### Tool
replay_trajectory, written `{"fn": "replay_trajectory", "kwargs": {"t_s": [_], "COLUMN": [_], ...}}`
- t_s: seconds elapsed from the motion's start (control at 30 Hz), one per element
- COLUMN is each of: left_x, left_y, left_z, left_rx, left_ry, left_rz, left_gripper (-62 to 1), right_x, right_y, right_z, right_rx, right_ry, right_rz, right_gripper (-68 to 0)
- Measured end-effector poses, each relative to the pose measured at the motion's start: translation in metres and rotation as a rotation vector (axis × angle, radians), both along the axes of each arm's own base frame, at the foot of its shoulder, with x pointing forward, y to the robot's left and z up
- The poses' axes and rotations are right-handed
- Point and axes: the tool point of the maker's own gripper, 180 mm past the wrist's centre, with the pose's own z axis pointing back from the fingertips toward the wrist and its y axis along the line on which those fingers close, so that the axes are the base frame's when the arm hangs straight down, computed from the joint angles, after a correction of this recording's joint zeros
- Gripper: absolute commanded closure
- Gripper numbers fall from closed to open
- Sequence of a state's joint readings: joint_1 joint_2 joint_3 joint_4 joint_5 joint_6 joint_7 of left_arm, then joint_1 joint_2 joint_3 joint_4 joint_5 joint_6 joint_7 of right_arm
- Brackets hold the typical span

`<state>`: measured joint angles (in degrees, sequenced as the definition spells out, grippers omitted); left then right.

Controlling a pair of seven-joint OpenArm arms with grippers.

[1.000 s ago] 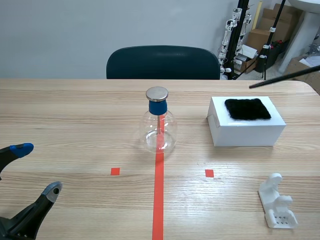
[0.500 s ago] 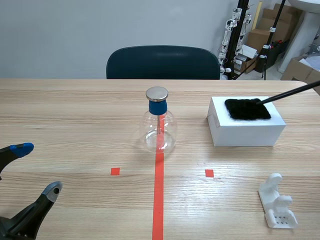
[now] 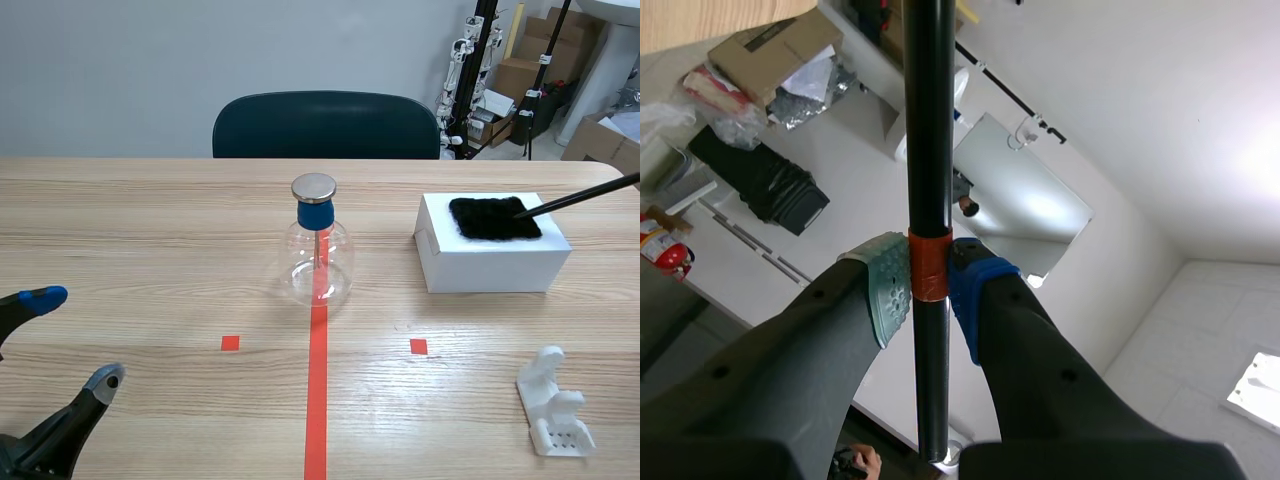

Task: Do the electroscope experiment. rub the rod on the fur

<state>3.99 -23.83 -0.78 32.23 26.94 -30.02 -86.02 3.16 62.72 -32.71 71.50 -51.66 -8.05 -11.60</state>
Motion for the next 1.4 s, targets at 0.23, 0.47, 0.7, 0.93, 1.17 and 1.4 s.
{"fn": "replay_trajectory", "kwargs": {"t_s": [0.23, 0.47, 0.7, 0.93, 1.17, 1.4], "left_x": [0.000, 0.000, 0.000, 0.000, 0.000, 0.000], "left_y": [0.000, 0.000, 0.000, 0.000, 0.000, 0.000], "left_z": [0.000, 0.000, 0.000, 0.000, 0.000, 0.000], "left_rx": [0.000, 0.000, 0.000, 0.000, 0.000, 0.000], "left_ry": [0.000, 0.000, 0.000, 0.000, 0.000, 0.000], "left_rz": [0.000, 0.000, 0.000, 0.000, 0.000, 0.000], "left_gripper": [-62.3, -62.3, -62.3, -62.3, -62.3, -62.3], "right_x": [0.002, 0.008, 0.011, 0.008, 0.008, 0.010], "right_y": [0.013, 0.036, 0.032, 0.012, 0.005, 0.037], "right_z": [-0.001, 0.008, 0.010, 0.008, 0.010, -0.001], "right_rx": [0.023, 0.036, 0.013, -0.018, -0.018, 0.043], "right_ry": [0.010, 0.014, 0.059, 0.070, 0.052, 0.071], "right_rz": [0.050, 0.108, 0.077, -0.017, -0.056, 0.025], "right_gripper": [0.2, 0.2, 0.2, 0.2, 0.2, 0.2]}}
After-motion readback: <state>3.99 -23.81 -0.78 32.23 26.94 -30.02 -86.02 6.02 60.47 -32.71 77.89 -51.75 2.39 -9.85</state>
